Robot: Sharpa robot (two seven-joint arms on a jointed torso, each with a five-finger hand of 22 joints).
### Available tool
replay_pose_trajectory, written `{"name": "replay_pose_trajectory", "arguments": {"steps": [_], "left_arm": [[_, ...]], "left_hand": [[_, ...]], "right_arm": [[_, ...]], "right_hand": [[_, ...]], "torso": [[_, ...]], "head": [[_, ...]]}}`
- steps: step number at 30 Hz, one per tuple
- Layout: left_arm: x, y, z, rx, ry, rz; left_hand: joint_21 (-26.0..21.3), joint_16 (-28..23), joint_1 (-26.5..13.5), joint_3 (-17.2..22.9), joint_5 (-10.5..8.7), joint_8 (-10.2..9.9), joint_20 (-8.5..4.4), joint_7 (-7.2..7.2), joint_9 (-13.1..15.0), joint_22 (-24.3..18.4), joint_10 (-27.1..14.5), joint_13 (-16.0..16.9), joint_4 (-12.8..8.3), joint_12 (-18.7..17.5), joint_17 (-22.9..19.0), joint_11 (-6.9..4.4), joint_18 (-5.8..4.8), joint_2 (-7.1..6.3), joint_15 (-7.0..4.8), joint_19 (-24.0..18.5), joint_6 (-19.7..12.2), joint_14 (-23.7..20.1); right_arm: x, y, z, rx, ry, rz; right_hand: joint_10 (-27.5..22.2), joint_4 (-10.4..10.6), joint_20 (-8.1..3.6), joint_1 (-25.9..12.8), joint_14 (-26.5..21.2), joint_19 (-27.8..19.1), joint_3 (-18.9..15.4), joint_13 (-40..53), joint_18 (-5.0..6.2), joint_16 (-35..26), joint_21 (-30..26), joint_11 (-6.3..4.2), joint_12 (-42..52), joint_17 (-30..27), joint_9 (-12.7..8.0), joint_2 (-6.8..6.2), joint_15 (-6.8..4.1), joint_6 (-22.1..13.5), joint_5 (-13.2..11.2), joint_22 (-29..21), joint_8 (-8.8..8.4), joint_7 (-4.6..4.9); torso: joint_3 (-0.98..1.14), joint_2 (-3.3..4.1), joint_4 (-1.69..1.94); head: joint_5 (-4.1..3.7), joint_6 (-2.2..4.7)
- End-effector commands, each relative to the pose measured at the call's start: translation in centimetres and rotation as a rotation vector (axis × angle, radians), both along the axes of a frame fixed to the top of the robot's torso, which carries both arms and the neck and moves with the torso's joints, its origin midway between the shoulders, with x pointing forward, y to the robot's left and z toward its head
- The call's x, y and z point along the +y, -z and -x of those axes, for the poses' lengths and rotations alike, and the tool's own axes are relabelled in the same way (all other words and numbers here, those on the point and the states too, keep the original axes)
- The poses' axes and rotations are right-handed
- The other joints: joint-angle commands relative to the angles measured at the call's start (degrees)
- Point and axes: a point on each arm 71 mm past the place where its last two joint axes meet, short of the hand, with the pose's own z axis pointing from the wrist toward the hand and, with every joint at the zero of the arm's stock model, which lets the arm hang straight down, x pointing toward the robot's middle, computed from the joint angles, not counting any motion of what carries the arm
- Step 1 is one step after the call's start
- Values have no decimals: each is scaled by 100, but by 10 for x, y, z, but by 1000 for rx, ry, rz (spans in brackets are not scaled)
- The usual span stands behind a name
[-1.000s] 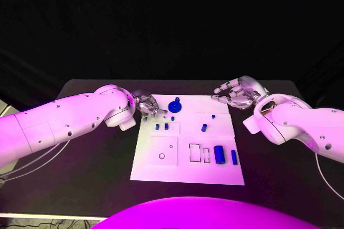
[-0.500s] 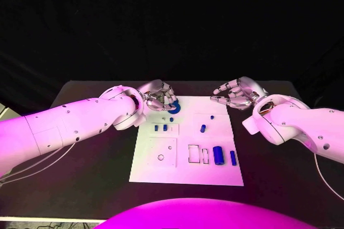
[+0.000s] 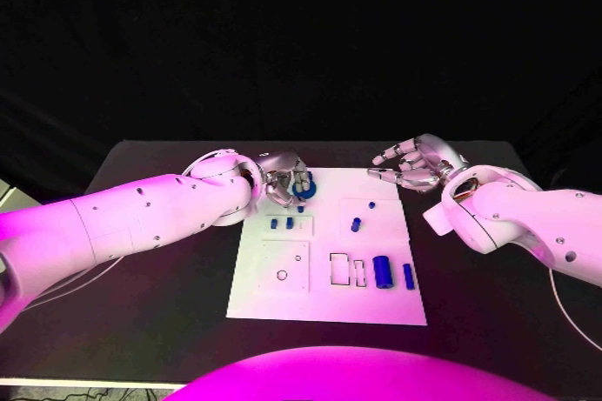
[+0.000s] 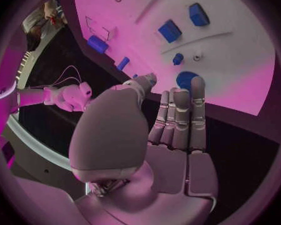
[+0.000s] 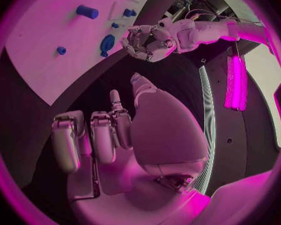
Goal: Assemble the parts on the task board
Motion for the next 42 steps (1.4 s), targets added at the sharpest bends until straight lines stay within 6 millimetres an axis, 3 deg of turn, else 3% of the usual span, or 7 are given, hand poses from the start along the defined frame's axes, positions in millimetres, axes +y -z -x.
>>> {"name": "replay_pose_trajectory", "arguments": {"steps": [1, 12, 30, 42], "left_arm": [[-2, 6, -1, 13, 20, -107], [-7, 12, -6, 41, 39, -136], [-12, 22, -5, 74, 51, -148], [-15, 26, -4, 90, 59, -138]], "left_hand": [[31, 48, -15, -5, -25, -35, 13, -3, -14, 12, 48, -16, 8, -30, 49, -12, 83, -14, -5, 45, 51, 64], [154, 386, -17, 25, -23, -97, -5, -14, -99, 90, 178, -99, -22, -24, 405, -36, 82, 11, -22, 83, 188, 329], [267, 578, 44, 134, -17, -130, -22, -23, -157, 167, 265, -169, -96, -39, 543, -57, 82, 67, -42, 84, 324, 435], [422, 779, 104, 343, -22, -153, -49, -58, -209, 276, 439, -265, -226, -85, 692, -98, 84, 136, -77, 71, 511, 556]], "right_arm": [[2, -1, 0, -11, -14, -2], [3, -1, 0, -19, -14, -5], [3, -1, 0, -18, -13, -5], [3, -1, 0, -16, -14, -4]], "right_hand": [[-30, -20, -29, -25, 529, 600, -24, 827, -38, -39, 25, -34, -55, 1208, -6, 25, -52, -40, 27, 1509, 26, 8], [-109, -23, -30, -12, 502, 558, -18, 748, -16, -84, -63, -34, -156, 1096, -8, 27, -53, -46, 32, 1466, 29, 9], [-116, -26, -31, 2, 500, 552, -10, 741, -13, -87, -74, -35, -166, 1093, -9, 31, -55, -47, 35, 1461, 34, 8], [-105, -26, -32, 9, 502, 556, -3, 752, -15, -84, -66, -36, -152, 1103, -9, 37, -56, -46, 36, 1465, 37, 7]], "torso": [[0, 3, 0], [7, 1, -2], [-2, -7, 1], [8, -8, 7]], "head": [[-2, 2], [-28, -27], [-54, -52], [-72, -61]]}}
